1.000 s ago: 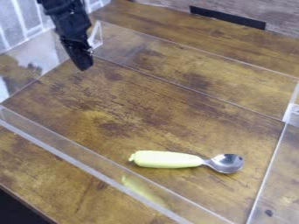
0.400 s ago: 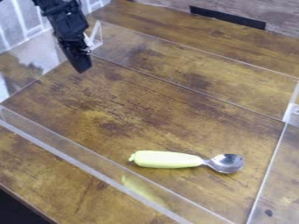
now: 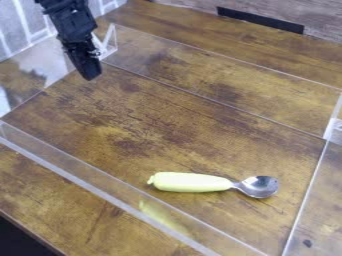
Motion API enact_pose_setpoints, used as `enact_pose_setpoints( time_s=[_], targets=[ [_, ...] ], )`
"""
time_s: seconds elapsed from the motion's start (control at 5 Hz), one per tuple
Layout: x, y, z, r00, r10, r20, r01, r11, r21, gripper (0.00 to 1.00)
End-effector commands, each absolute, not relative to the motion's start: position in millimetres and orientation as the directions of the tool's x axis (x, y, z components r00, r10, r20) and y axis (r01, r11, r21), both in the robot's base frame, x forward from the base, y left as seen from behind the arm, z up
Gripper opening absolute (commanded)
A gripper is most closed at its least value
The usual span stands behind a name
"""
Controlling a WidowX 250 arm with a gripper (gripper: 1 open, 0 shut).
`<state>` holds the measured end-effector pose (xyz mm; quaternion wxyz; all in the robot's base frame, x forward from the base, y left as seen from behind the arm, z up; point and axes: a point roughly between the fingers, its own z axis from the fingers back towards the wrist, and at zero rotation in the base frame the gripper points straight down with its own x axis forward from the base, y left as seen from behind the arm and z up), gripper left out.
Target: Move the green spoon to the right
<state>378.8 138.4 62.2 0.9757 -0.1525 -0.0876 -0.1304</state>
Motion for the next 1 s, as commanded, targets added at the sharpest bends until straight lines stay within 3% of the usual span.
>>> enact_pose_setpoints(
  time_s=[0.0,0.8],
  targets=[
    [381.6,149.1,81.8,0.944,-0.215,0.251,0.278,0.928,-0.25,0.0],
    [384.4,146.2,81.4,0.953,-0.208,0.219,0.267,0.921,-0.285,0.0]
  ],
)
